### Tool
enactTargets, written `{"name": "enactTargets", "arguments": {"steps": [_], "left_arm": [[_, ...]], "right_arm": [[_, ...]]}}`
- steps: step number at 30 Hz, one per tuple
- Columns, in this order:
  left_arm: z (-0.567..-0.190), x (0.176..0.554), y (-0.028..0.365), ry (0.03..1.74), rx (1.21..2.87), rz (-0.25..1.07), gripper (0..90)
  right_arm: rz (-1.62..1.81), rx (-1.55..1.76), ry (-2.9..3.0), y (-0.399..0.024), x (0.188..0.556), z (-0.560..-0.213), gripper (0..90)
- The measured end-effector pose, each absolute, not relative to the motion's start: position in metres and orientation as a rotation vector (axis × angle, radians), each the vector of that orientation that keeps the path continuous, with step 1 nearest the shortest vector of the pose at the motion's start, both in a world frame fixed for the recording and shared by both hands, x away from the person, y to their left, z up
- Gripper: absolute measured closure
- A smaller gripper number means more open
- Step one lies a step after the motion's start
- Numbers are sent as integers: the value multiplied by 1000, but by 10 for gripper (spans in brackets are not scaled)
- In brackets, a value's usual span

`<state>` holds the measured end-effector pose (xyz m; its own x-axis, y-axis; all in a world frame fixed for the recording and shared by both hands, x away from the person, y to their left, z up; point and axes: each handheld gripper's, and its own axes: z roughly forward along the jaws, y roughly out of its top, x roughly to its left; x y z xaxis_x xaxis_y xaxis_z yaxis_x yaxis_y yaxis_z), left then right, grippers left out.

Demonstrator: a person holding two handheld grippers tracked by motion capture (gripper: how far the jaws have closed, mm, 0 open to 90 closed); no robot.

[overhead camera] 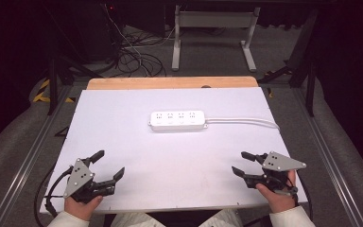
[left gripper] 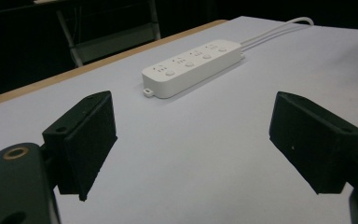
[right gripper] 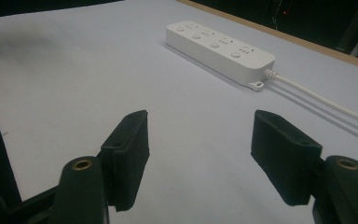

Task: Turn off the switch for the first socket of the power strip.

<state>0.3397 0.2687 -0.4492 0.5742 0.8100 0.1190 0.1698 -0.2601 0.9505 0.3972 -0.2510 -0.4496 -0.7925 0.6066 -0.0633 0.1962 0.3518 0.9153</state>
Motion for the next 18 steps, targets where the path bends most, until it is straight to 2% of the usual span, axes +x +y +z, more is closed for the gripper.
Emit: {"name": "enactTargets", "arguments": {"steps": [4,18], "left_arm": [[-449,340,270,832,1736,733,149],[-449,339,268,830,1750,798,149]], "right_arm": [[1418,702,2228,-251,397,-449,371],[1402,694,2233,-250,398,-449,370]]}}
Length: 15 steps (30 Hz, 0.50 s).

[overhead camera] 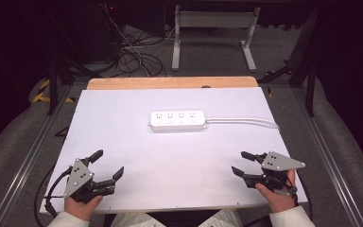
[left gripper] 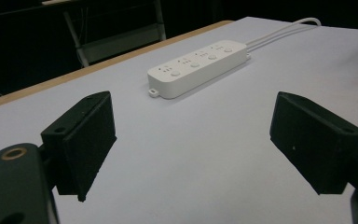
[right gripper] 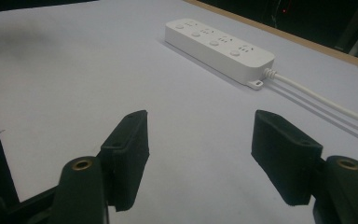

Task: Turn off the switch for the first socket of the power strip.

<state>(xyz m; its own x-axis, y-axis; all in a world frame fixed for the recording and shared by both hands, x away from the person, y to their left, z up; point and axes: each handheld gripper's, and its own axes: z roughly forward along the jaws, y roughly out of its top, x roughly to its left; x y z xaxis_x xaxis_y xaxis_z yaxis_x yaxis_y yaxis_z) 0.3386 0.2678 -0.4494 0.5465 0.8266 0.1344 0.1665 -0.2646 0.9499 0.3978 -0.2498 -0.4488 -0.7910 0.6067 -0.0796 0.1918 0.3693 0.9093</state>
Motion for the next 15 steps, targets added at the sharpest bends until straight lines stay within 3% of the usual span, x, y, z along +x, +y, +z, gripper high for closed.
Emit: {"name": "enactTargets", "arguments": {"steps": [15], "left_arm": [[-449,339,267,839,1751,814,149]], "right_arm": [[1361,713,2259,-243,401,-441,370]]}}
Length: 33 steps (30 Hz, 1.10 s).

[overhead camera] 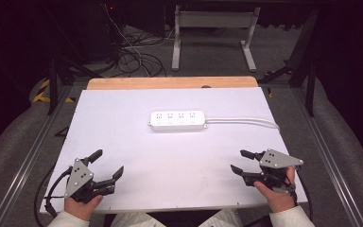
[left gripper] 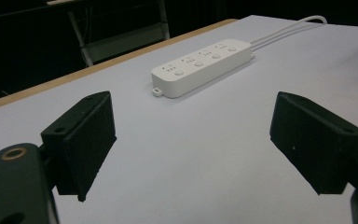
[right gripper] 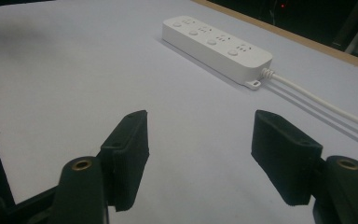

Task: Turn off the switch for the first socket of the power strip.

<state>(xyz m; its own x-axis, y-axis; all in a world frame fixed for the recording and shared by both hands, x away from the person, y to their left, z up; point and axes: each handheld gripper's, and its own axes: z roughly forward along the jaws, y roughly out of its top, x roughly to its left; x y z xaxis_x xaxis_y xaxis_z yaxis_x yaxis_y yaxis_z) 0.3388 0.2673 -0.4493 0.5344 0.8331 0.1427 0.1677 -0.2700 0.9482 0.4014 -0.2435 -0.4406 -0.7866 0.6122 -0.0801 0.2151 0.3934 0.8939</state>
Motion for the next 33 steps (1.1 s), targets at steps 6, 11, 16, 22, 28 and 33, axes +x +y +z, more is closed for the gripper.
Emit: {"name": "enactTargets", "arguments": {"steps": [6,11,16,22,28,33], "left_arm": [[-449,339,267,840,1754,817,149],[-449,338,267,844,1759,820,150],[-449,338,267,841,1761,823,151],[-449,338,267,841,1763,822,150],[-449,338,267,841,1767,823,151],[-449,338,267,841,1767,824,151]], "right_arm": [[1335,715,2289,-236,407,-432,372],[1320,714,2307,-227,415,-417,372],[1306,724,2314,-221,424,-409,371],[1305,709,2322,-215,431,-398,371],[1307,690,2321,-209,438,-390,370],[1315,693,2322,-205,446,-386,371]]}}
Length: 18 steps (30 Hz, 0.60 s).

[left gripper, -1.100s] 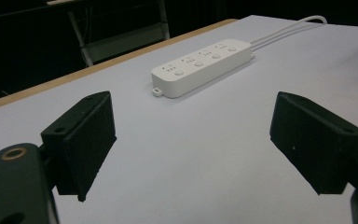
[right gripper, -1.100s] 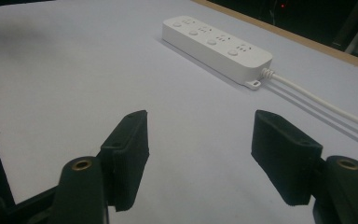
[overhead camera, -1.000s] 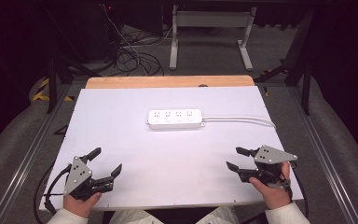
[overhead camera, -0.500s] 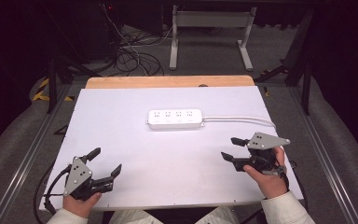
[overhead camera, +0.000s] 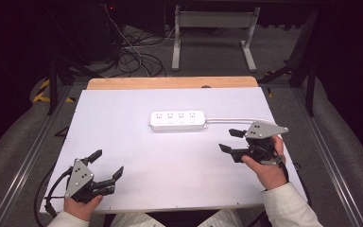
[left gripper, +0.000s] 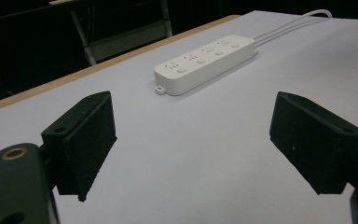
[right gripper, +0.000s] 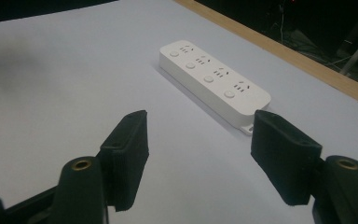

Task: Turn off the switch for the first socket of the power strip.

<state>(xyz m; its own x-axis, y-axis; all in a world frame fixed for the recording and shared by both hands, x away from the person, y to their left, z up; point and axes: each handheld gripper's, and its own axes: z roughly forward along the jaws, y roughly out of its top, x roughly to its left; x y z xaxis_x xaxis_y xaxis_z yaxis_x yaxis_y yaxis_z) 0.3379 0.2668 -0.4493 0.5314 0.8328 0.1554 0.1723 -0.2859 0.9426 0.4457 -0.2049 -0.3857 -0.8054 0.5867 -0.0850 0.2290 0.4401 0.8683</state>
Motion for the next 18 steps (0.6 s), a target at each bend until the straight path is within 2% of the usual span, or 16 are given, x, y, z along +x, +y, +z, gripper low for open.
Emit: {"name": "enactTargets", "arguments": {"steps": [16,18], "left_arm": [[-449,338,267,846,1766,824,150],[-449,338,267,846,1766,824,150]], "right_arm": [[1310,660,2329,-193,462,-373,377],[1304,647,2346,-191,465,-371,453]]}}
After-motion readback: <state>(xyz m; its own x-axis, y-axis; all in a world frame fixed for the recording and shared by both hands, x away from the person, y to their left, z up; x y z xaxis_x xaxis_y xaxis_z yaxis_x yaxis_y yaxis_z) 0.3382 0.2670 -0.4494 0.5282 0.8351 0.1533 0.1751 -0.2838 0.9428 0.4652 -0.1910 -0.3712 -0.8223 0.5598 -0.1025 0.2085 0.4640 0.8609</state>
